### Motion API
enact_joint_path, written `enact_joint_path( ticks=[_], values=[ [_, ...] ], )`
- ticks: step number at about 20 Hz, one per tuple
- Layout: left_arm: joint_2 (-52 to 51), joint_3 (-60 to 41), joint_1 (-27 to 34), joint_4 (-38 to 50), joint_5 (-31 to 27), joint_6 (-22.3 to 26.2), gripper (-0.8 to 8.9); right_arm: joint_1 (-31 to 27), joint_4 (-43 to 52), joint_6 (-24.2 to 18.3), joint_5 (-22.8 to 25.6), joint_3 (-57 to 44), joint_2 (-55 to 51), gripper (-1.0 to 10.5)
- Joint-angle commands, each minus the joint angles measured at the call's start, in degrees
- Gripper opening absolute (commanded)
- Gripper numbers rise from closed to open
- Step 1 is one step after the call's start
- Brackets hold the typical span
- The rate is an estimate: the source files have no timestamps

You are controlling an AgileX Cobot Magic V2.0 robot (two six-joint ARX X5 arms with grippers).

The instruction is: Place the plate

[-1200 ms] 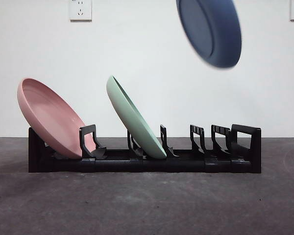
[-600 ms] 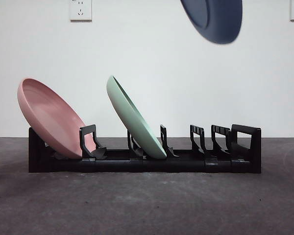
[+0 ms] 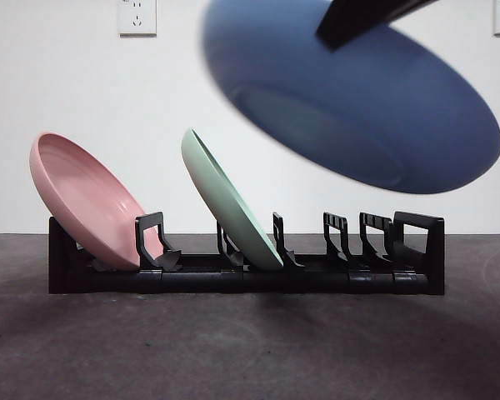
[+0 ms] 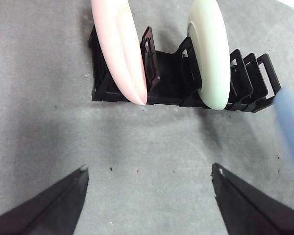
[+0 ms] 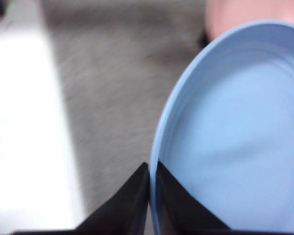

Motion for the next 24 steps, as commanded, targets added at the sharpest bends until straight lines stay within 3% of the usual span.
enact_joint_path(
  ticks=[1, 5, 10, 19, 23, 24],
  values=[
    [0.28, 1.20, -0.04, 0.63, 0.26, 0.66, 4.02, 3.96, 0.68, -3.63, 0.33, 0.70, 4.02, 0.1],
    [0.28, 1.20, -0.04, 0.63, 0.26, 0.66, 4.02, 5.57, 0.96, -6.25, 0.31, 0.70, 12.74, 0.1],
    [0.28, 1.20, -0.04, 0.61, 0.26, 0.63, 4.02, 2.58, 8.83, -10.43, 0.28, 0.70, 22.12, 0.1],
    [0.28, 1.20, -0.04, 0.52, 0.26, 0.66, 4.02, -4.42, 14.03, -10.60, -0.42, 0.70, 32.83, 0.1],
    [0.26, 1.20, -0.04, 0.52, 0.26, 0.66, 4.02, -4.48, 15.45, -10.49, -3.80, 0.70, 33.75, 0.2],
    [0.28, 1.20, -0.04, 0.52, 0.26, 0.66, 4.02, -4.42, 15.43, -9.97, -5.03, 0.70, 33.75, 0.8]
  ],
)
